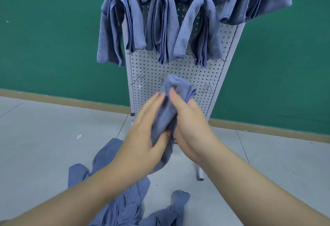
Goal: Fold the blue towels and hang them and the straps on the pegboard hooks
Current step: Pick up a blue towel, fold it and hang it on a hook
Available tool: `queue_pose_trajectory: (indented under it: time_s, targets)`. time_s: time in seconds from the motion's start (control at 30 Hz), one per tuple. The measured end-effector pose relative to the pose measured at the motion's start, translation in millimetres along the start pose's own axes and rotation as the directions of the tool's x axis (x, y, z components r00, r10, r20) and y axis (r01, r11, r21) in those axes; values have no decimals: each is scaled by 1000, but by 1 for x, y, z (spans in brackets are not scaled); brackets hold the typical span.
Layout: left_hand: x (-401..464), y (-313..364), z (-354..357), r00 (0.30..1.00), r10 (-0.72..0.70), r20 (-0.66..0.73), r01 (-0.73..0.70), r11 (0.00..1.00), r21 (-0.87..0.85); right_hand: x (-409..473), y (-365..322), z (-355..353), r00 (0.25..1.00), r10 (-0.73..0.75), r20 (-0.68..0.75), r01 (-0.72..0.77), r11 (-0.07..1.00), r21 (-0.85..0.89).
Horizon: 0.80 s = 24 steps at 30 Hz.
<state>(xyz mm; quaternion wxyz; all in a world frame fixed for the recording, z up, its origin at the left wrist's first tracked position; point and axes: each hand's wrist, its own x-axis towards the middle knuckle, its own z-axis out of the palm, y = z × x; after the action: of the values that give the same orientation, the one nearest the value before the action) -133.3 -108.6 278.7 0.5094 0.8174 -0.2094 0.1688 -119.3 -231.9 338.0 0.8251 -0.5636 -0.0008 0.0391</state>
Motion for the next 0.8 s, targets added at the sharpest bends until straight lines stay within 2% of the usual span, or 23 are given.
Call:
queue_pose_trajectory:
  time_s: [0.1, 0.23, 0.33, 0.43, 0.53, 0.63, 0.73, 0.8]
  targets:
    - [1, 1, 0, 993, -97, -69, 92, 993, -67, 6, -18, -1, 998, 28, -50, -17, 979, 202]
    - [4, -13, 6, 970, -236, -50, 238, 970, 50, 13, -33, -7, 994, 30, -107, 9, 940, 342]
    - [5, -29, 10, 946, -318, -70, 325, 933, 158, 20, -41, -12, 989, -12, -146, 64, 934, 351]
    - [9, -39, 6, 942, -314, -123, 334, 914, 228, 30, -48, -22, 972, -63, -226, 142, 925, 353]
    - [9, -43, -4, 937, -330, -115, 350, 887, 301, 37, -57, -36, 956, -126, -263, 216, 913, 346]
    - [7, -52, -11, 914, -401, -55, 393, 847, 357, 38, -67, -50, 956, -164, -244, 244, 906, 347]
    - [7, -57, -18, 875, -480, 64, 415, 812, 410, 30, -73, -55, 979, -136, -149, 180, 924, 337]
    - [11, -50, -23, 868, -479, 133, 431, 858, 278, 23, -69, -52, 993, -89, -77, 107, 956, 274]
